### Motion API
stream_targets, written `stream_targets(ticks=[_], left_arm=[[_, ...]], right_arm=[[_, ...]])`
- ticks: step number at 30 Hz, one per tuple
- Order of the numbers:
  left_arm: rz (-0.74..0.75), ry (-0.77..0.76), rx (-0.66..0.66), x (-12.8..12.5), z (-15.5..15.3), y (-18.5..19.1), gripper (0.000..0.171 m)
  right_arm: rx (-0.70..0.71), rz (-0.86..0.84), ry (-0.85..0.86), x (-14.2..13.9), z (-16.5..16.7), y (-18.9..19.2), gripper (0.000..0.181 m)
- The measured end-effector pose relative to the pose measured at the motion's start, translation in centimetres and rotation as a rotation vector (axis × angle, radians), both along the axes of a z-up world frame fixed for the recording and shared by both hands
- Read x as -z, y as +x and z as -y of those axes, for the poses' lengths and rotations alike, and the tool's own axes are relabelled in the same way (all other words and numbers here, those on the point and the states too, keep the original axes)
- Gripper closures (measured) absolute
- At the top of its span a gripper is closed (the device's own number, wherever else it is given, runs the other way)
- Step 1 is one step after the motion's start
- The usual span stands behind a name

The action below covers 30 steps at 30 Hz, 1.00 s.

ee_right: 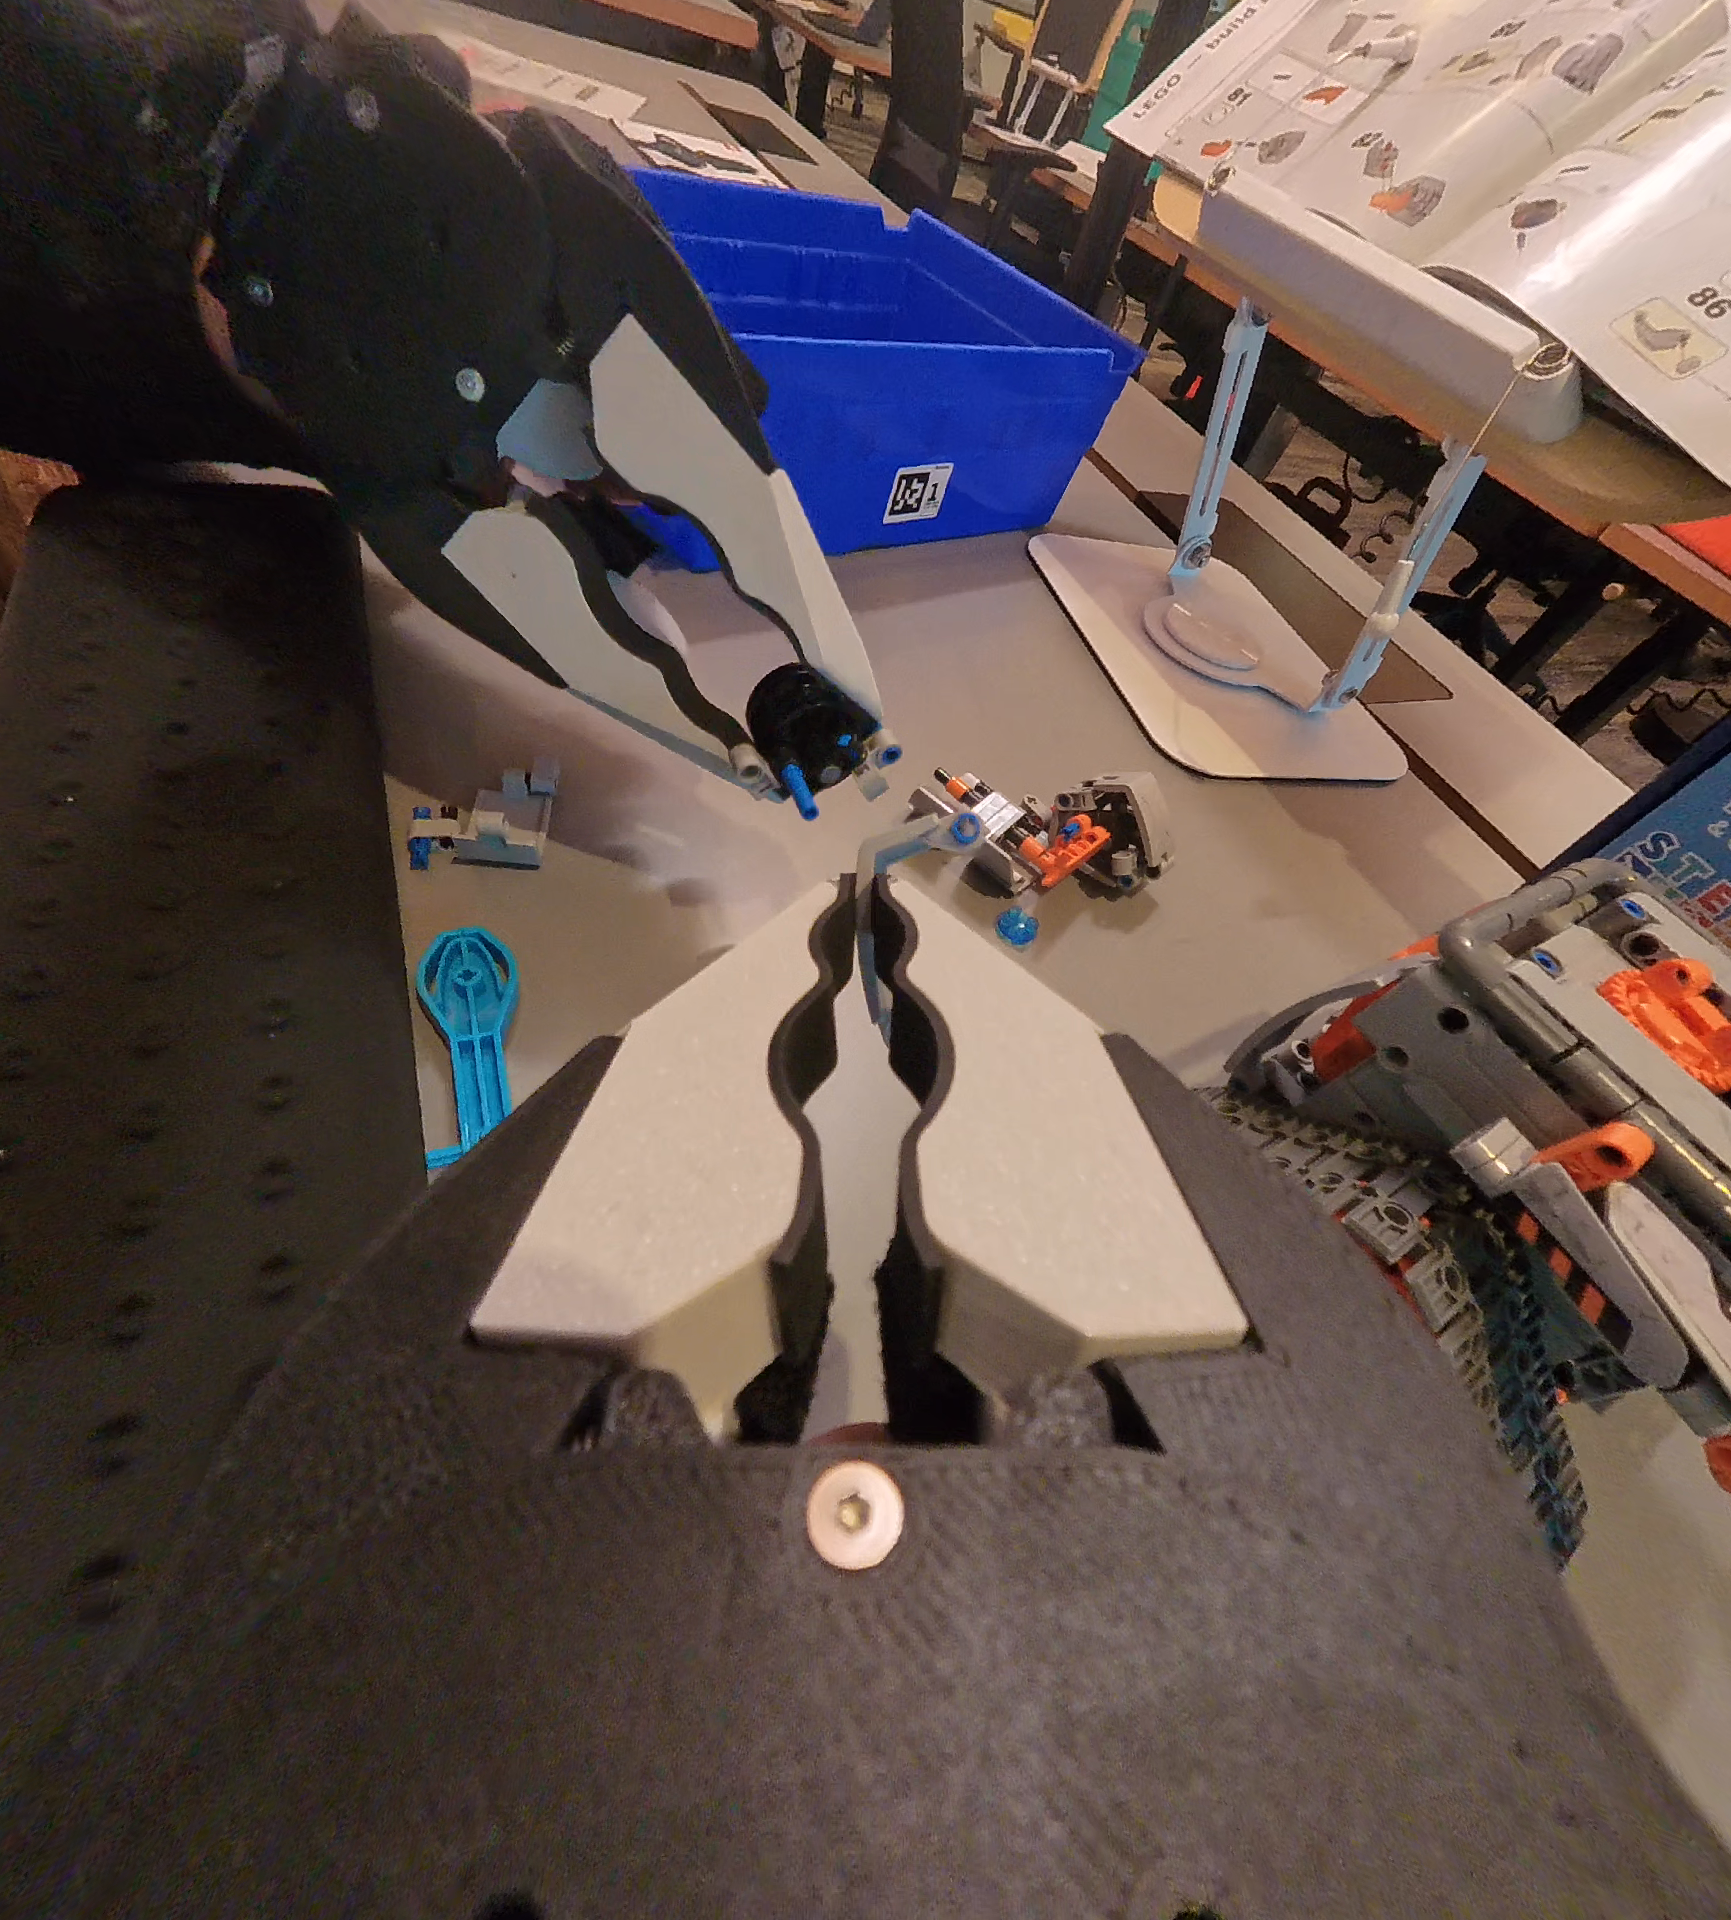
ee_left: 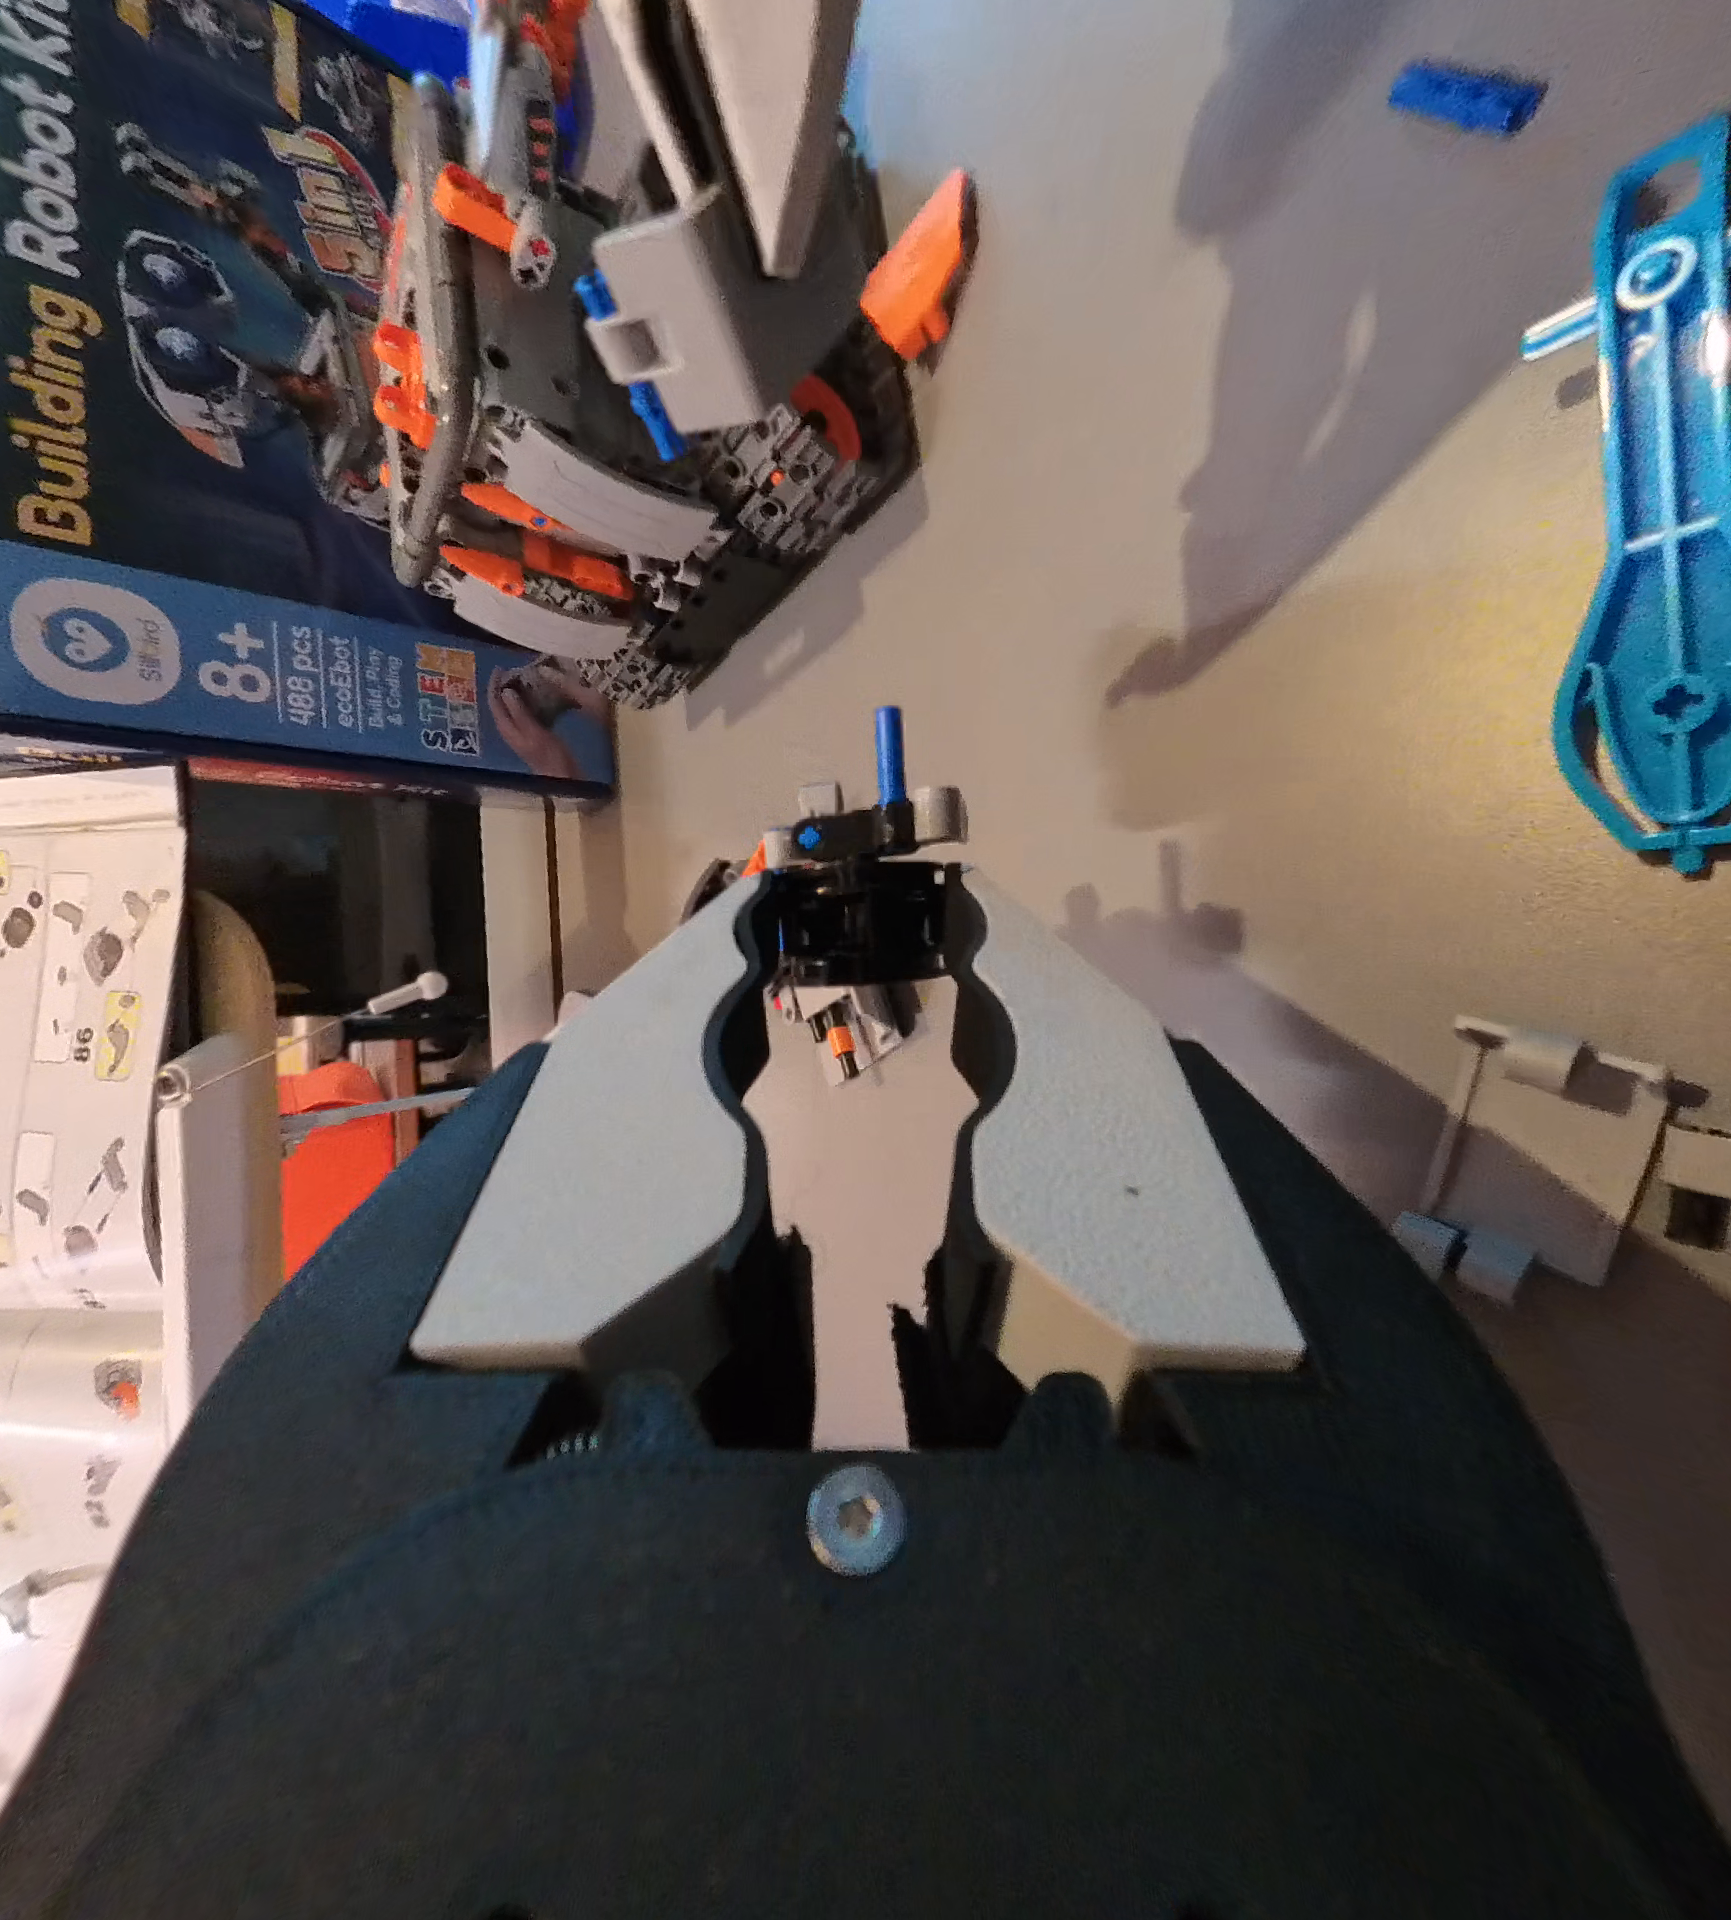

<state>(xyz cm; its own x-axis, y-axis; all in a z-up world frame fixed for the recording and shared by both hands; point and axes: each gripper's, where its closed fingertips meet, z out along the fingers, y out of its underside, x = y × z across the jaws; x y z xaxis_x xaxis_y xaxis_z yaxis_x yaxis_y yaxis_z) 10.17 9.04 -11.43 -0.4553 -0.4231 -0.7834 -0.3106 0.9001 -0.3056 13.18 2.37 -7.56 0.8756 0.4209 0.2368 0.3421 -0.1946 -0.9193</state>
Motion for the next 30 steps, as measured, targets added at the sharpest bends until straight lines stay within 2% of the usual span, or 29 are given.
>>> stream_targets(ticks=[8, 13, 16, 22, 24, 30], left_arm=[[-0.038, 0.081, -0.017, 1.6, 0.5, 0.3, 0.143], [-0.139, 0.085, -0.063, 3.9, 0.1, 0.2, 0.143], [-0.198, 0.025, -0.097, 5.2, 0.1, 0.0, 0.143], [-0.301, -0.158, -0.11, 5.4, 1.5, -1.2, 0.136], [-0.343, -0.218, -0.118, 5.1, 1.7, -1.7, 0.115], [-0.463, -0.342, -0.072, 4.8, 1.8, -3.0, 0.117]], right_arm=[[-0.027, 0.03, -0.042, 1.0, 0.0, -0.6, 0.181], [-0.017, 0.047, -0.058, 1.4, 0.0, -0.5, 0.181], [-0.016, 0.049, -0.055, 1.3, 0.0, -0.4, 0.181], [-0.014, 0.057, -0.056, 1.3, 0.1, -0.4, 0.181], [-0.012, 0.059, -0.054, 1.3, 0.1, -0.4, 0.181], [-0.01, 0.061, -0.042, 1.0, 0.2, -0.4, 0.181]])
